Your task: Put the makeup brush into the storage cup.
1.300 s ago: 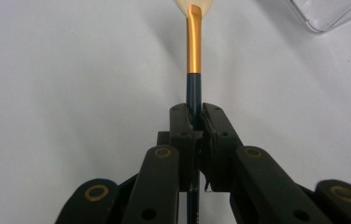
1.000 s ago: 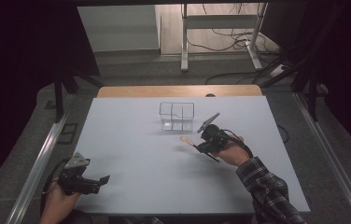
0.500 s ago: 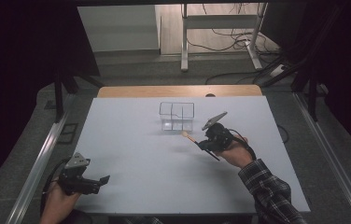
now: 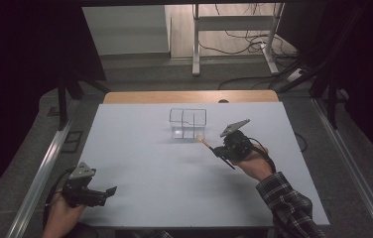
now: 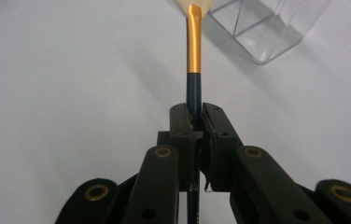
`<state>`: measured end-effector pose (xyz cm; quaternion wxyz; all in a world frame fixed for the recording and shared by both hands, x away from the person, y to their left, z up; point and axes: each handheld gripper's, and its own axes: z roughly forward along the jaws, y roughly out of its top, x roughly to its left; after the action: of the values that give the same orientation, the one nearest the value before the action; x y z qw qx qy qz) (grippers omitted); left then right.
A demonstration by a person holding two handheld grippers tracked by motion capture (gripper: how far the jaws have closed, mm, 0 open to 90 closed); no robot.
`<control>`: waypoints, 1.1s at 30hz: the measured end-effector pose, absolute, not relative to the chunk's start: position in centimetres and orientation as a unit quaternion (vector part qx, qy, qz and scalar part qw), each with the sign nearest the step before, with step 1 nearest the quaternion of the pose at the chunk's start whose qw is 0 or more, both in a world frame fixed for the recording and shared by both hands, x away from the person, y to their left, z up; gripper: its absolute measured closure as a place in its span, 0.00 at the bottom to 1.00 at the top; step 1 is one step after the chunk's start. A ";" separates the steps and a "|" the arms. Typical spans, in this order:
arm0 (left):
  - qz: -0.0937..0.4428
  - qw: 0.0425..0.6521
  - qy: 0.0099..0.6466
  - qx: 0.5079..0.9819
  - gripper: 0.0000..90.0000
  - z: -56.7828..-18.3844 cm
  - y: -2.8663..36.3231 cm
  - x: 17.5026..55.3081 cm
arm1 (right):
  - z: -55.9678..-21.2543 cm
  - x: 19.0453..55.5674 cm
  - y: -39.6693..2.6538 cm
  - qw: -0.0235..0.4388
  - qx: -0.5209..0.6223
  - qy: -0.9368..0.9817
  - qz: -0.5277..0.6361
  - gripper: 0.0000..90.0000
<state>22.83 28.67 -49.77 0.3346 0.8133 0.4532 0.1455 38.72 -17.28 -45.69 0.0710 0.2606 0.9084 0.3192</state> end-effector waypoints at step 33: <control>0.144 0.335 0.452 0.814 0.00 -49.8 28.7 22.9 | -43.2 38.5 -19.2 0.129 0.295 0.852 0.413 0.93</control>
<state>22.87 28.66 -49.82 0.3350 0.8140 0.4524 0.1435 38.46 -19.24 -43.16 0.1286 0.2946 0.8521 0.4129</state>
